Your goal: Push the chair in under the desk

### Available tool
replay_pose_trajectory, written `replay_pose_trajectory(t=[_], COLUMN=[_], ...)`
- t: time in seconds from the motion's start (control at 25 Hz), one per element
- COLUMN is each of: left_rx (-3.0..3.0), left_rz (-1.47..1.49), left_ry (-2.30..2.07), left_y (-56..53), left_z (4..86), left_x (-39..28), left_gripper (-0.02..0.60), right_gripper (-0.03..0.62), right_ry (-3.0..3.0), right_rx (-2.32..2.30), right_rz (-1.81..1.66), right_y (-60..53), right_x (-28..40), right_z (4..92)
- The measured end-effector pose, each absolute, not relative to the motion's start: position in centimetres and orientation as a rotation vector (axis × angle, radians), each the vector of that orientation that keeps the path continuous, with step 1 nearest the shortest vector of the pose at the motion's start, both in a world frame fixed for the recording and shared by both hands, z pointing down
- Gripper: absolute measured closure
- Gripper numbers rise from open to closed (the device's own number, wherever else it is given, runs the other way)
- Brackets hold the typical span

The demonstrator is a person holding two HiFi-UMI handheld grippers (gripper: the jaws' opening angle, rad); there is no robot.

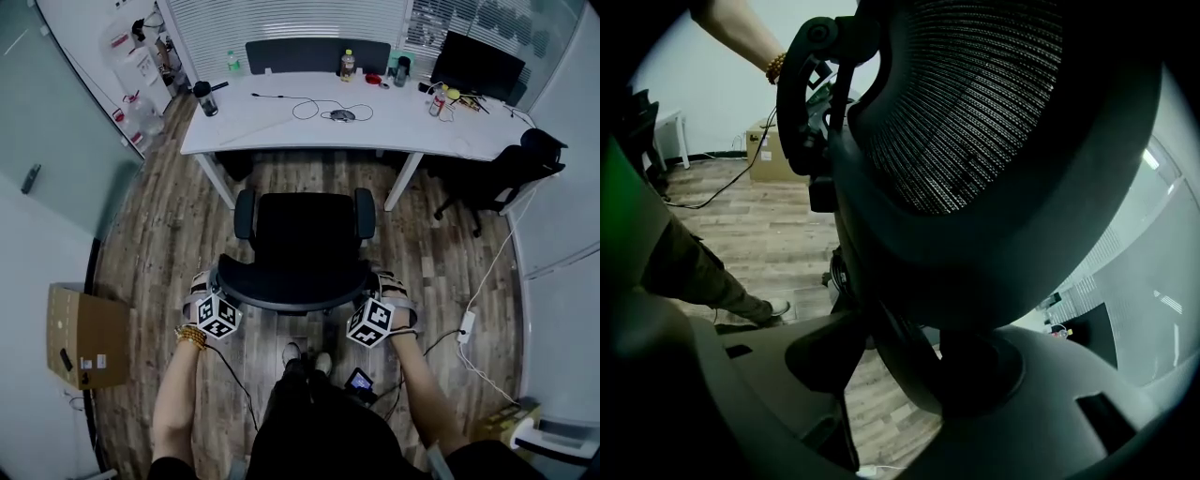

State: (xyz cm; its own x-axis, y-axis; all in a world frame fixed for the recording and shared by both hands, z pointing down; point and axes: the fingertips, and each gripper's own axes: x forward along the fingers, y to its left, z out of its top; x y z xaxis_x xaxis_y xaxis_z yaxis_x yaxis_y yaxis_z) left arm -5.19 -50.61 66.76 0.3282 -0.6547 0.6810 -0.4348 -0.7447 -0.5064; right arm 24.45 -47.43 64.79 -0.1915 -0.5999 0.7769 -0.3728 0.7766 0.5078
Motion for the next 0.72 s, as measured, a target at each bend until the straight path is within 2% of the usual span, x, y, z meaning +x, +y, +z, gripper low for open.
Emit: replay_pose_trajectory(t=[0.72], left_rx=[-2.358], left_rz=[-1.290], left_ry=[0.957], left_y=[-55.4], left_z=[66.4], left_x=[-5.0], left_gripper=[0.204], right_gripper=[0.344], right_ry=[-1.781], right_rx=[0.767], right_rz=[-0.190], right_y=[-51.4], right_x=[24.4], right_z=[64.9])
